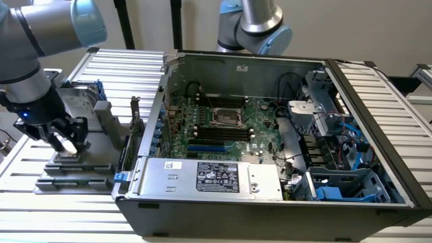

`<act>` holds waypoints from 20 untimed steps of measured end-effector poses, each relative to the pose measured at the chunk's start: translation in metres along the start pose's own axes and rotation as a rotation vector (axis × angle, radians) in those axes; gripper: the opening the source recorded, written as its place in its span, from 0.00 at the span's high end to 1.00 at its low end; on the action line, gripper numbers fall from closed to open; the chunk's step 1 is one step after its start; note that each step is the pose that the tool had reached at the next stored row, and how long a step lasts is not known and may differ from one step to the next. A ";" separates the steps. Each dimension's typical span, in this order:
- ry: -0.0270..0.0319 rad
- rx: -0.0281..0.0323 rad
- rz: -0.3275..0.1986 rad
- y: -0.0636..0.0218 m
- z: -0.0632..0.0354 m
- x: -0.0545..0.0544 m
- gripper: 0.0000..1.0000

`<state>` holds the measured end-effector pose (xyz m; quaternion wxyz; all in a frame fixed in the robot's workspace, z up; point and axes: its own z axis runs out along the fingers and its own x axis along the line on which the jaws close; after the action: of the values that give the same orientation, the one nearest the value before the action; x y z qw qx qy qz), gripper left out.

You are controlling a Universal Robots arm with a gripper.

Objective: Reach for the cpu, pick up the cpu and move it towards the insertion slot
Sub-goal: 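Pick up the cpu and move it towards the insertion slot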

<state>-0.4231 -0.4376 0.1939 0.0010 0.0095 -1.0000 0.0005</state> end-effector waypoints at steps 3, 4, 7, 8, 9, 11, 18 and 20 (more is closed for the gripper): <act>0.0007 0.0000 0.000 0.0000 -0.0090 0.000 0.46; 0.0010 0.0000 0.000 -0.0001 -0.0133 0.000 0.46; 0.0016 0.0000 0.000 -0.0001 -0.0271 0.000 0.46; 0.0019 0.0000 0.000 -0.0001 -0.0315 0.000 0.46; 0.0022 0.0001 0.000 -0.0001 -0.0361 0.000 0.46; 0.0024 0.0000 0.000 -0.0001 -0.0452 -0.001 0.46; 0.0025 0.0000 0.000 -0.0002 -0.0772 -0.004 0.46; 0.0026 0.0000 0.000 -0.0003 -0.0862 -0.005 0.46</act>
<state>-0.4176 -0.4377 0.2801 0.0023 0.0094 -1.0000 0.0006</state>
